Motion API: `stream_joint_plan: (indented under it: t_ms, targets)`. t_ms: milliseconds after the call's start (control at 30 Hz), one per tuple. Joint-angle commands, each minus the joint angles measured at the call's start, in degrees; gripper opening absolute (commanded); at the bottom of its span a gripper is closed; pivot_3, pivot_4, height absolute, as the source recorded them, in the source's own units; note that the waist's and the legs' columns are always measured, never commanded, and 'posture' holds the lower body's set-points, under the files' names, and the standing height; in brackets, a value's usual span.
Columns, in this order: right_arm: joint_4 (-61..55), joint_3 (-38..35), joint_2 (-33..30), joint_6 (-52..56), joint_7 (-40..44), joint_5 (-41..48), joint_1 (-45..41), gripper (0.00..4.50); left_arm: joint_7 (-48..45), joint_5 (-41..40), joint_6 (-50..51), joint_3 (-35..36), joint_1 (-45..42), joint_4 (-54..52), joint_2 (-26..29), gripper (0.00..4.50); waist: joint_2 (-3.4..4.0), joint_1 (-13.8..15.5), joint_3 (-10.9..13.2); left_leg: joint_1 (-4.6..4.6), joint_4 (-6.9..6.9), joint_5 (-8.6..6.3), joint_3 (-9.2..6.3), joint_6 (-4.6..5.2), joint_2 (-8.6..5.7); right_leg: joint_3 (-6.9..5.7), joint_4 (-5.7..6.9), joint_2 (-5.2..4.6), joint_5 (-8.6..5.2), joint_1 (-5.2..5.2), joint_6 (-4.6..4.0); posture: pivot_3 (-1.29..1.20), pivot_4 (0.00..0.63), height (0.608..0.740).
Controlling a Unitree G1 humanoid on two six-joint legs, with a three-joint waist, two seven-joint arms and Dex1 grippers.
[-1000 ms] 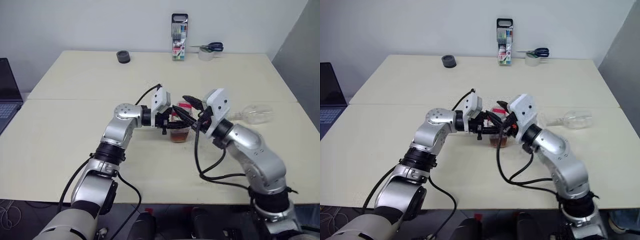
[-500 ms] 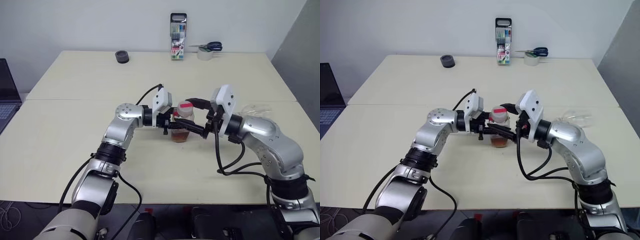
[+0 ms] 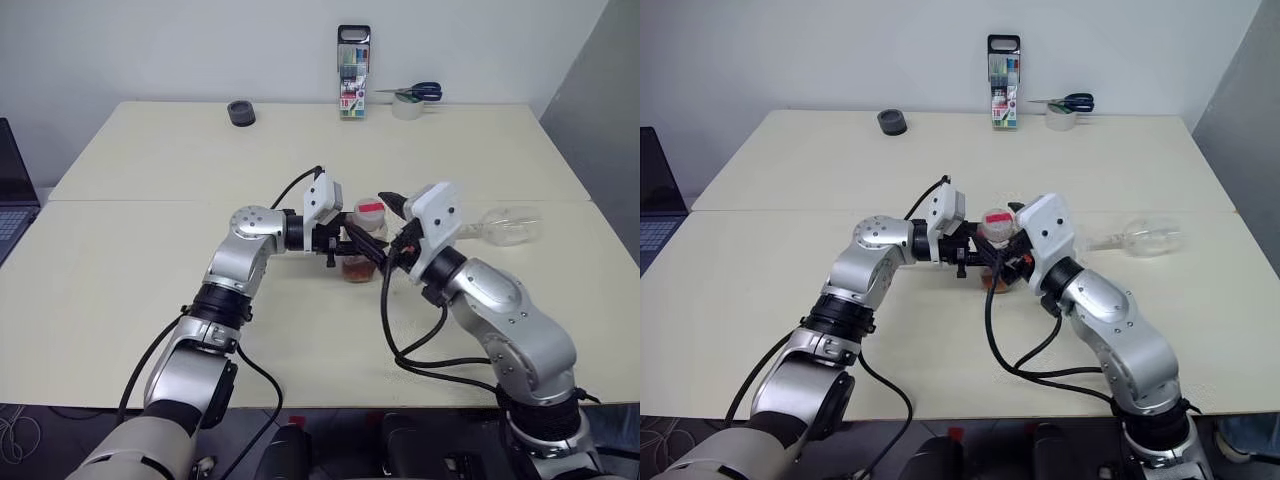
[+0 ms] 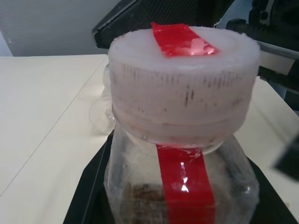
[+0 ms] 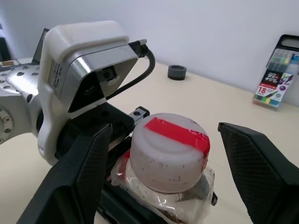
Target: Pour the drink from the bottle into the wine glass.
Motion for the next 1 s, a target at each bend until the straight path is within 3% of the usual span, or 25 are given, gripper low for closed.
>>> stream_joint_plan:
  t_ms: [33, 433, 567, 700, 1000]
  targets:
    - [-1.9, -0.4, 2.0, -2.4, -2.4, -1.7, 0.2, 3.86, -0.5, -0.6, -1.6, 1.0, -2.4, -0.6, -0.3, 1.76, 0.0, 0.0, 0.0, 0.0, 0.0, 0.0, 0.0, 0.0, 0.0, 0.0, 0.0, 0.0, 0.0, 0.0, 0.0, 0.0, 0.15, 0.74]
    - [-0.7, 1.1, 5.0, -3.2, -4.0, -4.7, 1.5, 3.86, -0.9, -0.4, -2.3, 0.9, -2.9, 0.4, -0.3, 1.76, 0.0, -0.1, 0.0, 0.0, 0.0, -0.03, 0.01, 0.05, 0.01, 0.0, 0.01, 0.01, 0.0, -0.01, 0.0, 0.0, 0.15, 0.74]
    - [-0.2, 1.1, 5.3, -3.8, -3.8, -5.5, 1.6, 3.17, -0.9, -0.4, -2.3, 0.9, -2.9, 0.5, -0.3, 1.76, 0.0, -0.1, 0.0, 0.0, 0.0, -0.03, 0.0, 0.06, 0.01, 0.0, 0.01, 0.01, 0.0, -0.02, 0.0, 0.0, 0.15, 0.74]
    - [0.1, 0.9, 5.3, -5.0, -3.2, -5.6, 1.6, 2.12, -0.9, -0.4, -2.3, 0.9, -2.8, 0.4, -0.2, 1.76, 0.0, -0.1, 0.0, 0.0, 0.0, -0.04, 0.0, 0.07, 0.01, 0.0, 0.01, 0.01, 0.0, -0.02, 0.0, 0.0, 0.15, 0.74]
    - [1.5, 0.4, 4.1, -8.2, 1.8, -3.1, 1.1, 2.01, -1.2, -0.5, -1.8, 0.8, -2.4, -0.3, 0.2, 1.76, 0.0, -0.1, 0.0, 0.0, 0.0, -0.05, 0.01, 0.1, 0.0, 0.0, 0.01, 0.01, 0.0, -0.02, 0.0, 0.0, 0.15, 0.74]
